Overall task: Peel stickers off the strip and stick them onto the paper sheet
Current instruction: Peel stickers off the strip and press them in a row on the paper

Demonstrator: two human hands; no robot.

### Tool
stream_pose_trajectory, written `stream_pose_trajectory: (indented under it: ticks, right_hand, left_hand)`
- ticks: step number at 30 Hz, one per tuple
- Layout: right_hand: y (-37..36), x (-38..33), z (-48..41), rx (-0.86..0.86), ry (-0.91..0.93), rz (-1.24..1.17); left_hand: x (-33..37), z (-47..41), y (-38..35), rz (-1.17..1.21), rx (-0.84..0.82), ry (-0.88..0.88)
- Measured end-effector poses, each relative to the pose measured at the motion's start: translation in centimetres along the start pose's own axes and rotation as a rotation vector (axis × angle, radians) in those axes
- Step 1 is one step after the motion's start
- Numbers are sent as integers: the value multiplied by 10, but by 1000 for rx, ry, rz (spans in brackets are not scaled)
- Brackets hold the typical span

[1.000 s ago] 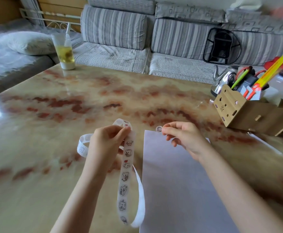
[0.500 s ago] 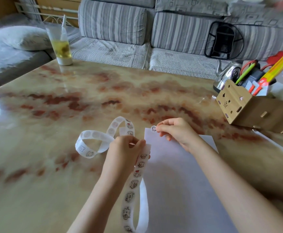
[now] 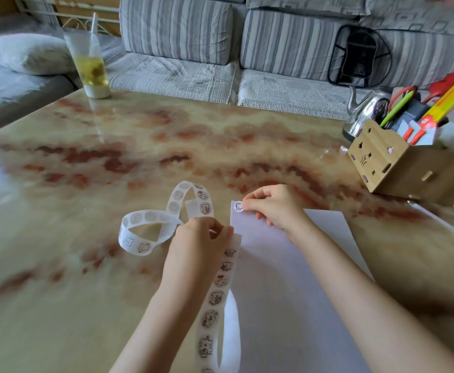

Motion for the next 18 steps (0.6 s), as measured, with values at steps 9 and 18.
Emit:
stream_pose_trajectory:
  ticks: [9,18]
  right_hand:
    - [-1,3,-1,42,-9,14]
    - [-4,6,-2,85,2,14]
  left_hand:
    - [2,1,0,-13,-8,-5]
    - [4,2,1,-26,-13,-9]
Point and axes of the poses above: each hand's wrist, its own z-axis away from the middle knuckle, its own y-axis out of the back of the hand, x = y × z, the point moved 8 cm from there along -z, towards the middle knuckle, and after that the axes turned 9 degrees about -x, right-handed, at the moved point
